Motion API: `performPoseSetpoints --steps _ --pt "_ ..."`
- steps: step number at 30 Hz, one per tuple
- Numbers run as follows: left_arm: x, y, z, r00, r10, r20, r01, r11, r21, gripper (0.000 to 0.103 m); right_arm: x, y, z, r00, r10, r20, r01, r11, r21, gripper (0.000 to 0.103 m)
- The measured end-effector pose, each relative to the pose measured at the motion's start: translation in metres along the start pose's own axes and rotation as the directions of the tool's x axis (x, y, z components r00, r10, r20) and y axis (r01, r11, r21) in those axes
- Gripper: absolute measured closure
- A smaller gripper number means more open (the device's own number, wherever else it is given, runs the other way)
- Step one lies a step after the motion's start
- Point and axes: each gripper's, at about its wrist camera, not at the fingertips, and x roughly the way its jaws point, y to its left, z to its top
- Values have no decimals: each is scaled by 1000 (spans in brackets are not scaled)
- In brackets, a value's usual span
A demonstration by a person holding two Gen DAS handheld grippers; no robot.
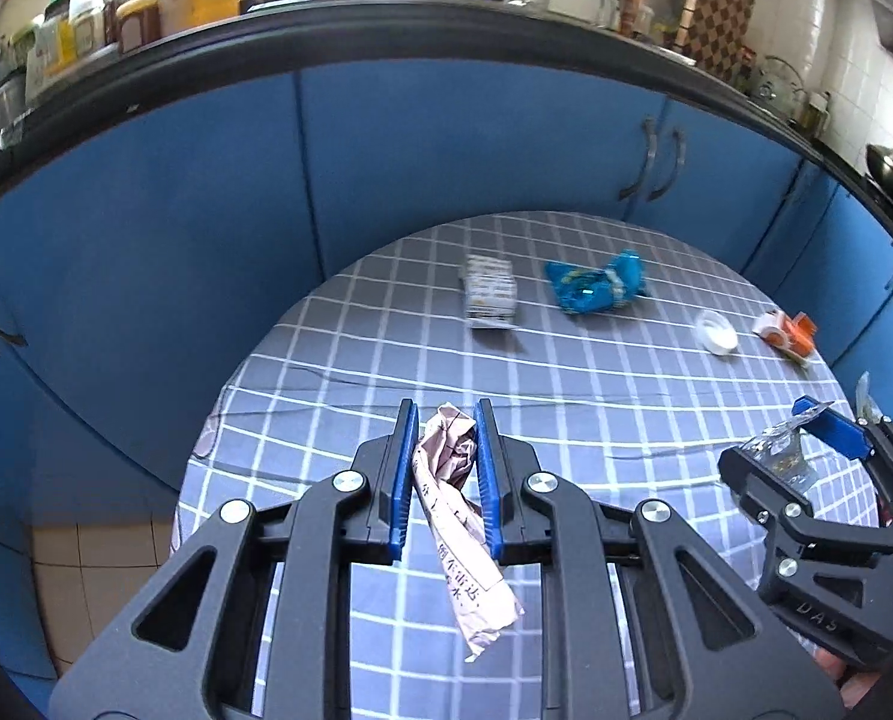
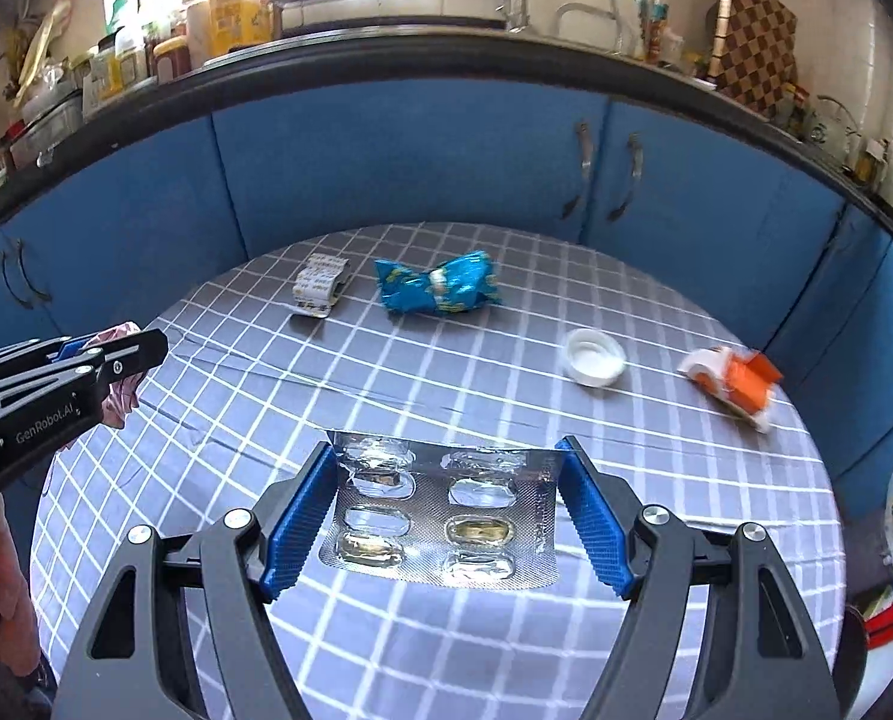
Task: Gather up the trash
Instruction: 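Carry the pink wrapper and blister pack over the black bin with both tools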
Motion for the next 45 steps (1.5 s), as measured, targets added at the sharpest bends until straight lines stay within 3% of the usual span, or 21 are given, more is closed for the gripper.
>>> performPoseSetpoints --steps 12,26,39,45 --pt "-49 -57 -14 998 -41 41 37 996 86 83 -74 -49 -29 995 -74 68 70 996 59 31" --pt "-99 -146 -27 990 -113 88 91 972 217 83 -153 -119 -66 972 -178 151 151 973 174 31" --pt "-122 -250 -48 974 -212 85 164 908 386 83 -192 -196 -110 945 -293 145 239 922 304 31" --pt "-115 -300 -53 961 -277 20 241 867 436 83 -203 -242 -132 926 -363 108 301 878 372 31"
